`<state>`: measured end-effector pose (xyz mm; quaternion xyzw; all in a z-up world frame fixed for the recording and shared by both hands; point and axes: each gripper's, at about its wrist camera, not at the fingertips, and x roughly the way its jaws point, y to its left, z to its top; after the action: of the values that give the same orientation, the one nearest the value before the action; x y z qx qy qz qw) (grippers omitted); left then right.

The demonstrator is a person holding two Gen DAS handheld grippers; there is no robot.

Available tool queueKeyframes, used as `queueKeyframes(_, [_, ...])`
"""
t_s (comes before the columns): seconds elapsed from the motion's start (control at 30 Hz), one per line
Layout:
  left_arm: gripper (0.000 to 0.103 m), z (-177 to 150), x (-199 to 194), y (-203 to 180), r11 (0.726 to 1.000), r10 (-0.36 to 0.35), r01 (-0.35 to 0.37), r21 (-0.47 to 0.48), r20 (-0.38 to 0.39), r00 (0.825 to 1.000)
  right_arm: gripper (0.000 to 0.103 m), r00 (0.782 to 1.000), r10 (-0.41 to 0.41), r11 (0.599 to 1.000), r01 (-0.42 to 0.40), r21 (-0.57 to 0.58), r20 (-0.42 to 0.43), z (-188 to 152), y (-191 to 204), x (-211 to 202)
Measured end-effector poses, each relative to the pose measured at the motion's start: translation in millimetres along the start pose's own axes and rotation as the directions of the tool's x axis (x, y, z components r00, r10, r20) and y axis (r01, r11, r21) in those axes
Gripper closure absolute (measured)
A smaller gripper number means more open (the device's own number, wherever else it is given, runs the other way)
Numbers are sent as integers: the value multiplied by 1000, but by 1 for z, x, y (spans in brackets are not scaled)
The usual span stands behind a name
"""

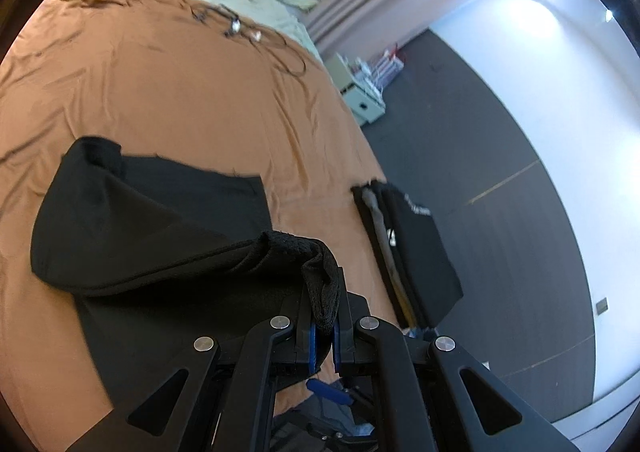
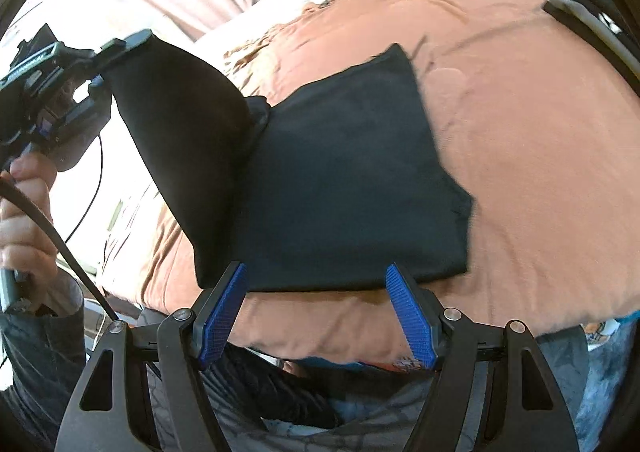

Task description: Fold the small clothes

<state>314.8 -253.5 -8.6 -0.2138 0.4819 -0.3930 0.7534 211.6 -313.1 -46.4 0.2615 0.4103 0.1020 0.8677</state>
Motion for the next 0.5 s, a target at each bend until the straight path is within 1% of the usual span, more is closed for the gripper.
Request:
queueKeyframes(0.07, [98,-6,16,-2,1000,10,-10,-2,-36,999,33,1000,1,1000,-1,15,8,-1,-7,-6])
queueKeyframes(0.13, [95,-12,32,-3,1000,26,-27,-13,-86,996,33,1000,0,1000,-1,30,15,-2,-10,-11])
queueKeyframes(0.17, [88,-15,40,-2,999,27,-30,-21,-112,993,33,1000,-1,999,0,37,16,-3,-11,-13])
queueKeyframes(0.2, [78,-17,44,-2,999,27,-30,-26,-126,992,33,1000,-2,999,1,46,17,-3,-13,-13])
queueKeyframes(0.23, [74,-19,48,-1,999,26,-31,-31,-137,990,33,1000,-3,999,2,51,17,-3,-16,-14])
queueKeyframes(0.3, [57,-25,49,1,999,37,-41,-27,-139,990,33,1000,-2,998,1,57,15,-3,-16,-16])
queueKeyframes(0.33, [53,-27,46,1,999,43,-46,-22,-135,990,33,1000,0,998,-1,58,12,-3,-18,-16])
queueKeyframes(0.37, [47,-27,43,1,999,49,-51,-18,-129,990,33,1000,3,998,-4,61,8,-4,-19,-15])
queueKeyframes(0.4, [45,-28,39,1,998,55,-57,-15,-121,991,33,1000,5,998,-5,62,6,-2,-18,-14])
queueKeyframes(0.5, [44,-29,24,7,996,85,-86,-6,-105,991,33,1000,14,998,-14,61,4,0,-18,-13])
